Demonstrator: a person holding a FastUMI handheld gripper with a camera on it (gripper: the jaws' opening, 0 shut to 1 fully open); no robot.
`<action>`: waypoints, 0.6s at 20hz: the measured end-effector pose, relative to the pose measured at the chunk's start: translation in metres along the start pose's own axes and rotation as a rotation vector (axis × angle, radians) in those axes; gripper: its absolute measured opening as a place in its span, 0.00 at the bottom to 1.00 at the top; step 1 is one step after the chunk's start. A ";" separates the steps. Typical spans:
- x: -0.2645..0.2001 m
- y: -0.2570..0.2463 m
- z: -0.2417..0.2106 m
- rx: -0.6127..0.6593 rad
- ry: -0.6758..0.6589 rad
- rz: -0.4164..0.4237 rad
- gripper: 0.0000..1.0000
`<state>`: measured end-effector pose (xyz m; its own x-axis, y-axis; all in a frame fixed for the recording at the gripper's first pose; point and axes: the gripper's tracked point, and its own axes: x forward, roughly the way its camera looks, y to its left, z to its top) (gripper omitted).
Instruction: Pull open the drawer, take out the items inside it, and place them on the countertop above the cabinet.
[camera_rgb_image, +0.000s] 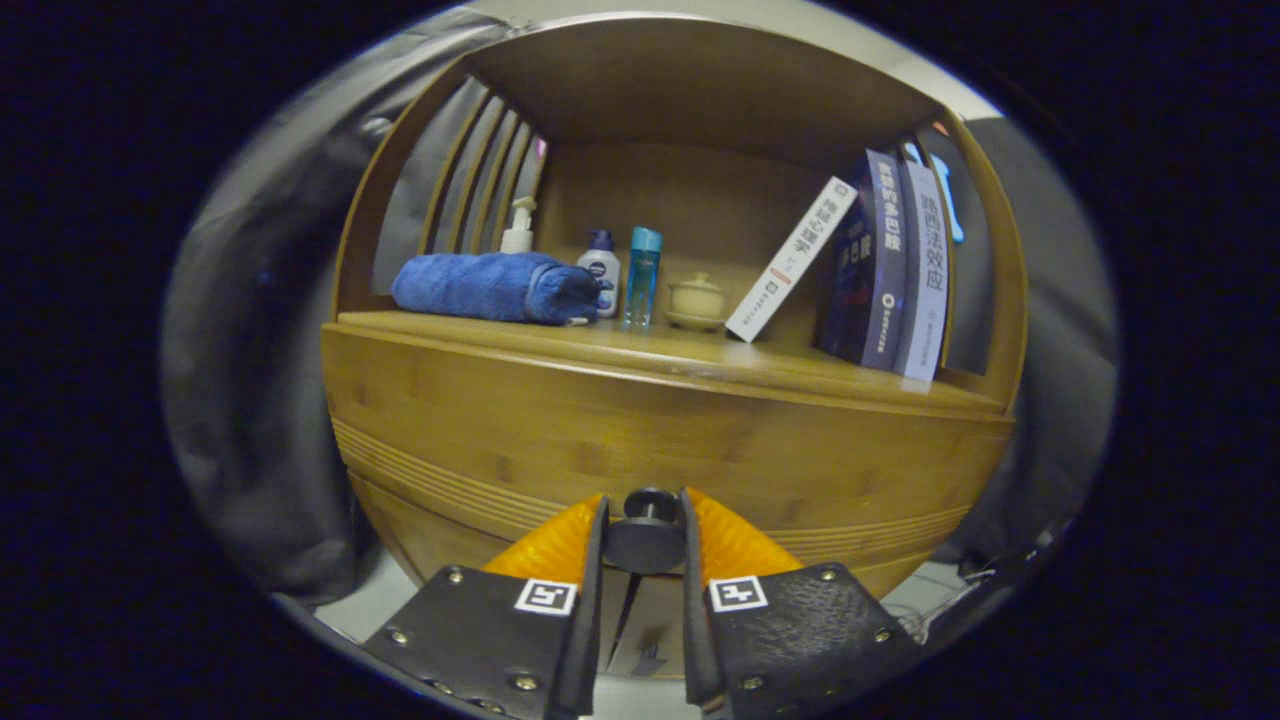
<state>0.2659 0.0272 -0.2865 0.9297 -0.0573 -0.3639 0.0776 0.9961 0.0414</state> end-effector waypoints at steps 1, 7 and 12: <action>0.000 0.000 0.002 0.001 -0.001 -0.005 0.34; -0.018 -0.002 -0.002 -0.020 0.009 -0.008 0.22; -0.059 0.000 -0.007 -0.045 -0.004 -0.005 0.22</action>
<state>0.2085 0.0307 -0.2721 0.9307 -0.0626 -0.3603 0.0662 0.9978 -0.0024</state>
